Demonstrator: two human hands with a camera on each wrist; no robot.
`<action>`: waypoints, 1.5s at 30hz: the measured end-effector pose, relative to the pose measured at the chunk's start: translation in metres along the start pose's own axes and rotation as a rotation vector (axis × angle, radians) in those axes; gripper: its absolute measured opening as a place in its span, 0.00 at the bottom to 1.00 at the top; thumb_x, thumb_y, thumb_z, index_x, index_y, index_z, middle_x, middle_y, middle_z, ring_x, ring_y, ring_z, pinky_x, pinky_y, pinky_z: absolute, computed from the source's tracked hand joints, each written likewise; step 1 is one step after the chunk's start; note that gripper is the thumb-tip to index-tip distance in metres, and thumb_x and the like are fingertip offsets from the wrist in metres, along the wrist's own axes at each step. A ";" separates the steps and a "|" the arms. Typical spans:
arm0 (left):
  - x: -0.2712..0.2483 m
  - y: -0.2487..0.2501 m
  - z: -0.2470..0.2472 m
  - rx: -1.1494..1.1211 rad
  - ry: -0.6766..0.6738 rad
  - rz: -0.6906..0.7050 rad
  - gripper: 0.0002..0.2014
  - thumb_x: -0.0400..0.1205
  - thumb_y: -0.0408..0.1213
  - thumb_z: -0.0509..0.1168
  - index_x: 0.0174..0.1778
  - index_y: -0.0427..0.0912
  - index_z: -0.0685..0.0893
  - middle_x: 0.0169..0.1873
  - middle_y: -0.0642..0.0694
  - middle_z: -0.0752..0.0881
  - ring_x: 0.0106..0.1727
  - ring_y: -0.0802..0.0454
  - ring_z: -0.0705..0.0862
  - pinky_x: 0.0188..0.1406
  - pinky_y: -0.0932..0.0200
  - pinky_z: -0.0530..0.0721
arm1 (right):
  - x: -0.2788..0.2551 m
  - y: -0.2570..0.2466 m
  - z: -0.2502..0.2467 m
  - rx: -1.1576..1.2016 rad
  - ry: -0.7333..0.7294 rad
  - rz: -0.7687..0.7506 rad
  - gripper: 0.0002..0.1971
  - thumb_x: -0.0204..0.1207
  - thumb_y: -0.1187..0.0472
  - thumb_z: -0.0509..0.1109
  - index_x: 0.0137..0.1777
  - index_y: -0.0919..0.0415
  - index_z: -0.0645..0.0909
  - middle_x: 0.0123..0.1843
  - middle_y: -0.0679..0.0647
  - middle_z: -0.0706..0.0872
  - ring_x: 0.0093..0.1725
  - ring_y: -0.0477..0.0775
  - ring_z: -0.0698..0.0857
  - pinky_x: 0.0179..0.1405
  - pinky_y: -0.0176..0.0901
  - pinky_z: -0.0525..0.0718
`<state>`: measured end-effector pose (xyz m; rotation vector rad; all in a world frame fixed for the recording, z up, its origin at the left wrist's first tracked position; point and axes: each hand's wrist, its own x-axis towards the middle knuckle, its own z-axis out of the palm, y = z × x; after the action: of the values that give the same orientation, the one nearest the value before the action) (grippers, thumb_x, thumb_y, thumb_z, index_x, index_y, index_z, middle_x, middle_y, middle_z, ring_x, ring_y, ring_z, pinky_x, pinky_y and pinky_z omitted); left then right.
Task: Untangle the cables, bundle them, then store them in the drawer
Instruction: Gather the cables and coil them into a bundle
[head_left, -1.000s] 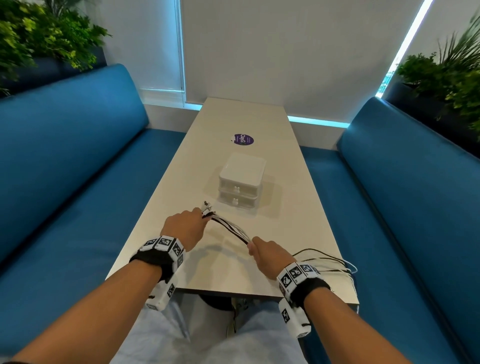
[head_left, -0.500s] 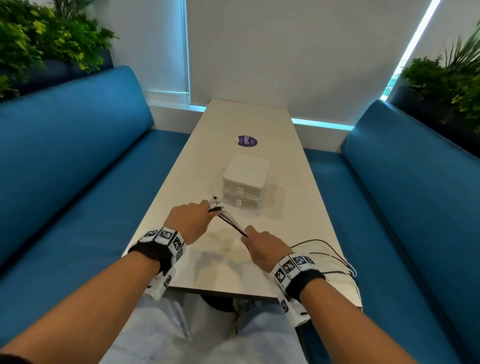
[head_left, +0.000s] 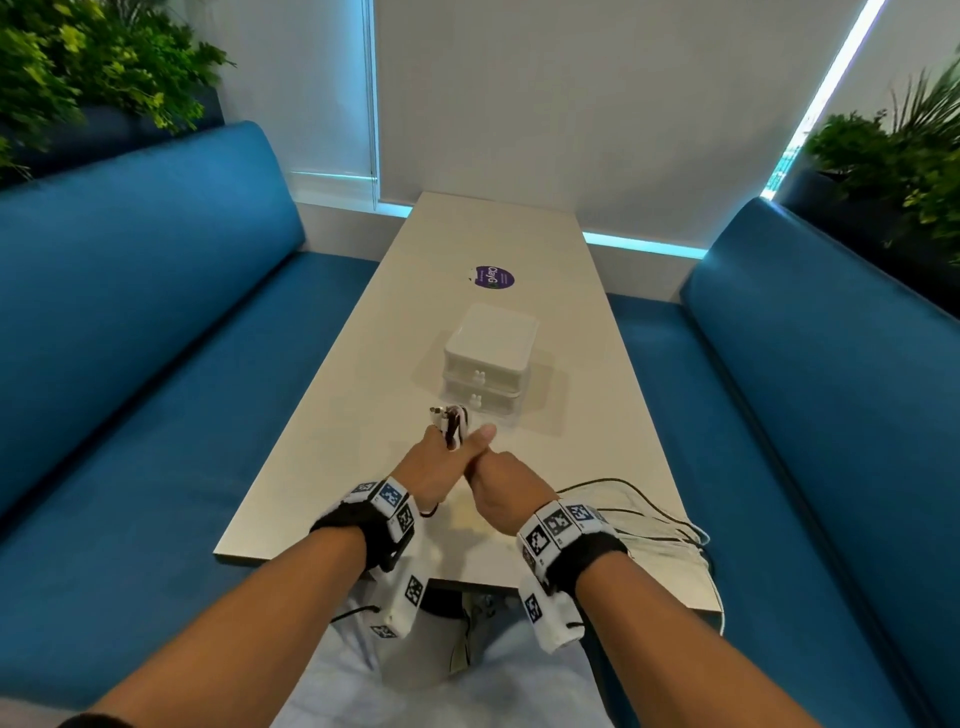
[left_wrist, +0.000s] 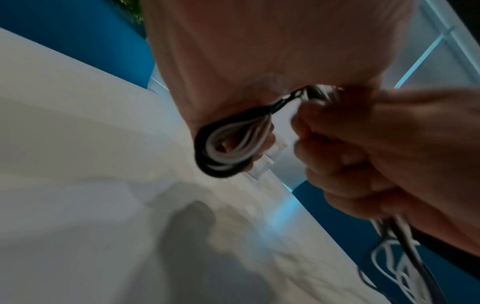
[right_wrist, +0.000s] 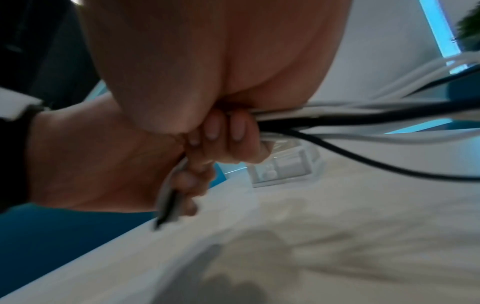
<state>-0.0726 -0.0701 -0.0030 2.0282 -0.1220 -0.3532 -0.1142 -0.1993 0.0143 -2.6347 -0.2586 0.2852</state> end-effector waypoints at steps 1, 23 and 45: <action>0.000 0.003 0.003 -0.067 -0.001 0.018 0.36 0.71 0.77 0.62 0.47 0.42 0.73 0.31 0.43 0.80 0.30 0.48 0.82 0.36 0.52 0.77 | 0.001 -0.004 0.002 -0.024 -0.030 0.001 0.12 0.86 0.63 0.55 0.61 0.67 0.77 0.45 0.68 0.85 0.36 0.61 0.77 0.35 0.48 0.72; 0.009 0.028 -0.031 -0.766 0.305 -0.043 0.24 0.90 0.49 0.58 0.30 0.39 0.71 0.19 0.45 0.67 0.17 0.45 0.80 0.36 0.44 0.84 | -0.022 0.068 -0.015 -0.153 0.011 0.100 0.32 0.79 0.26 0.48 0.44 0.55 0.75 0.36 0.53 0.83 0.37 0.56 0.82 0.42 0.53 0.82; 0.000 0.040 -0.036 -0.842 0.154 -0.062 0.25 0.84 0.62 0.59 0.36 0.42 0.77 0.40 0.38 0.91 0.44 0.36 0.91 0.54 0.31 0.87 | -0.015 0.052 0.026 -0.182 -0.108 0.068 0.27 0.86 0.35 0.45 0.57 0.57 0.73 0.41 0.55 0.82 0.42 0.62 0.83 0.49 0.57 0.83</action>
<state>-0.0595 -0.0582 0.0473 1.2178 0.1654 -0.2283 -0.1278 -0.2367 -0.0303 -2.8153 -0.2414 0.4464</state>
